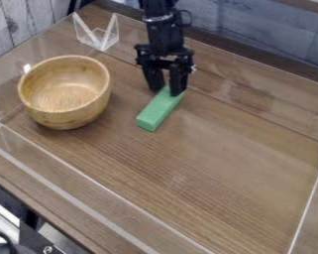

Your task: Move green object from inside the wooden bowl to the table next to it

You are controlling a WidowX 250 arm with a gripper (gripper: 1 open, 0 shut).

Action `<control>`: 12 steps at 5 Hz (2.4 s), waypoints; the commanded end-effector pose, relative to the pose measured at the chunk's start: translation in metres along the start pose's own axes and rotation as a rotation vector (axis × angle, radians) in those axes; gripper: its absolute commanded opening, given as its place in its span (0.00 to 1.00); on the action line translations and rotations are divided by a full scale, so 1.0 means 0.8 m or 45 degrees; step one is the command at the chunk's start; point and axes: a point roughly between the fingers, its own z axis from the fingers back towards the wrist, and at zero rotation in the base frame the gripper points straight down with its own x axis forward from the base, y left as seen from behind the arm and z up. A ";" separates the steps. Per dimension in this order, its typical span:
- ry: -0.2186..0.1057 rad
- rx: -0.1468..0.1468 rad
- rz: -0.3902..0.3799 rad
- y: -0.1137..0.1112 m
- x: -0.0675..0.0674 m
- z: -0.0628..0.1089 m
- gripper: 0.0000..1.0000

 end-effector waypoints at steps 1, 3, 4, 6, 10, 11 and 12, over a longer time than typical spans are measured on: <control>-0.069 0.034 -0.070 0.004 0.003 0.025 0.00; -0.117 -0.008 -0.100 0.015 -0.007 0.052 0.00; -0.127 -0.023 -0.055 0.014 -0.009 0.051 1.00; -0.156 -0.043 0.003 0.020 -0.014 0.063 1.00; -0.198 -0.061 0.044 -0.034 -0.049 0.050 1.00; -0.219 -0.044 0.084 -0.064 -0.041 0.051 1.00; -0.258 -0.006 0.148 -0.087 -0.033 0.079 1.00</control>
